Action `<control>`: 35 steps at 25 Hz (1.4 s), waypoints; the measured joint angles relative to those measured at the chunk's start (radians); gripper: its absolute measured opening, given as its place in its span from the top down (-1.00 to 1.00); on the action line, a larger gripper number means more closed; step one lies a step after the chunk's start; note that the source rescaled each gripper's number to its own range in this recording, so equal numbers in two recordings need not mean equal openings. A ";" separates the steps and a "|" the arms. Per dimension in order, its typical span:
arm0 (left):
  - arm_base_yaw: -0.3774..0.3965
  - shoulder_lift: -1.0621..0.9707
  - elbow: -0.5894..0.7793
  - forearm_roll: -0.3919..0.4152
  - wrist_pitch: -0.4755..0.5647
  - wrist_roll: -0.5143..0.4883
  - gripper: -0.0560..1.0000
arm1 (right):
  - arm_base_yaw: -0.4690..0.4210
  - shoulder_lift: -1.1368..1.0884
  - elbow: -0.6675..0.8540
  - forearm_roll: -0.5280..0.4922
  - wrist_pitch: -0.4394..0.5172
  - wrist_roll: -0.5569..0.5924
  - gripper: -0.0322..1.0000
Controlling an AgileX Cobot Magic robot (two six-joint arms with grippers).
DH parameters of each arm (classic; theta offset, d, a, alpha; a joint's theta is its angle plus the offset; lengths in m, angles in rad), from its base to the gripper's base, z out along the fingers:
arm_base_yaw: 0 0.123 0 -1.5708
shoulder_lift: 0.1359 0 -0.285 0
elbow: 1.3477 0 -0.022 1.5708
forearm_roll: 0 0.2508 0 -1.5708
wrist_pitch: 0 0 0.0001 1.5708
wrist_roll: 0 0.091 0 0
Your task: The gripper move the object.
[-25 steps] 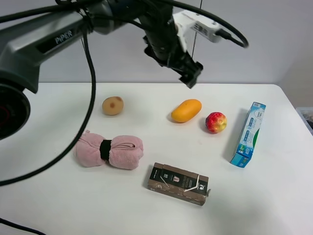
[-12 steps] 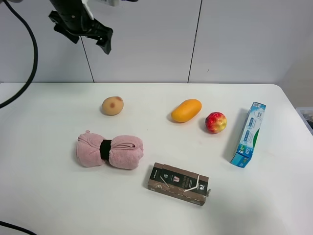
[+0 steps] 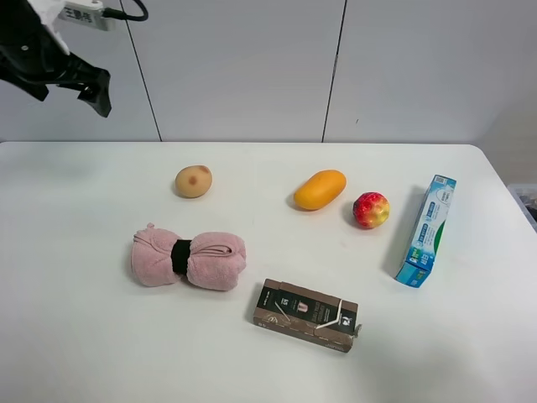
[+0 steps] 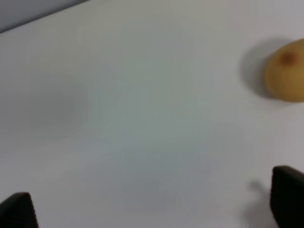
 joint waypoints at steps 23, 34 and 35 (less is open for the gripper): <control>0.022 -1.464 1.053 0.060 -0.144 -0.110 -0.99 | 0.000 0.000 0.000 0.000 0.000 0.000 -1.00; 0.022 -1.759 1.073 0.052 0.049 -0.132 -1.00 | 0.000 0.000 0.000 0.000 0.000 0.000 -1.00; 0.022 -1.779 1.077 0.052 0.051 -0.137 -1.00 | 0.000 0.000 0.000 0.000 0.000 0.000 -1.00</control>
